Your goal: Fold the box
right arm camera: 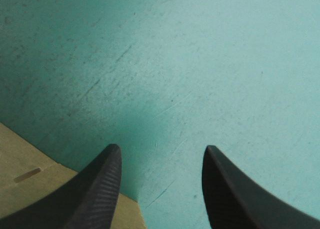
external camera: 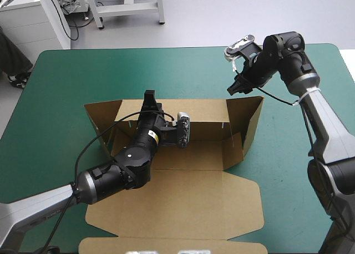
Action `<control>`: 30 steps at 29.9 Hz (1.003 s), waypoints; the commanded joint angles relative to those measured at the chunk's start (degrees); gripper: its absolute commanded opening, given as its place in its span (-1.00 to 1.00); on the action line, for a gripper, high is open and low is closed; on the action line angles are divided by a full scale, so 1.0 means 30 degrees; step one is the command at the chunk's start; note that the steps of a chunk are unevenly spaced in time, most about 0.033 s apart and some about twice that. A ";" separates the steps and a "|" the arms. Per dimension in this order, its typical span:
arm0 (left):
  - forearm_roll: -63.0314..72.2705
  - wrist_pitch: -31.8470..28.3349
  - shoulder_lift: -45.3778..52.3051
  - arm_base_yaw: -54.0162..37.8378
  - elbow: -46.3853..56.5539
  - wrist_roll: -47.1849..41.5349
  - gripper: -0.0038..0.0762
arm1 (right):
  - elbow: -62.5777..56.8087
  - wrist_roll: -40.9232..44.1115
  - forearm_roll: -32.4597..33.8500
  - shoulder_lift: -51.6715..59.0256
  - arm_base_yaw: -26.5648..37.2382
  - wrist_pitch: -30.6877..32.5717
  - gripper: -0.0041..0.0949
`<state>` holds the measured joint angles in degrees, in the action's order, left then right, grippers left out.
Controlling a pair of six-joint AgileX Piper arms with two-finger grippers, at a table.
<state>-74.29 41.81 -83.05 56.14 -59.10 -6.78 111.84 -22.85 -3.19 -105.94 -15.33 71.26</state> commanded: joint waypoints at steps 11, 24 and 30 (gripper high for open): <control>0.0352 -0.1398 0.0420 0.0164 -0.0246 -0.0369 -0.92 | -0.4460 -0.0844 -0.0054 0.4488 0.0025 0.0236 0.03; 0.0417 -0.1440 0.0420 0.0164 -0.0246 -0.0122 -0.92 | -0.8330 -0.1019 -0.3092 0.6937 0.0025 0.0202 0.03; 0.0383 -0.1549 0.0420 0.0164 -0.0246 -0.0324 -0.92 | -1.0004 -0.1019 -0.4242 0.8271 0.0025 0.0202 0.03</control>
<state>-74.51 41.11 -83.05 56.14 -58.97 -6.72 81.89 -25.39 -12.69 -85.48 -15.38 71.03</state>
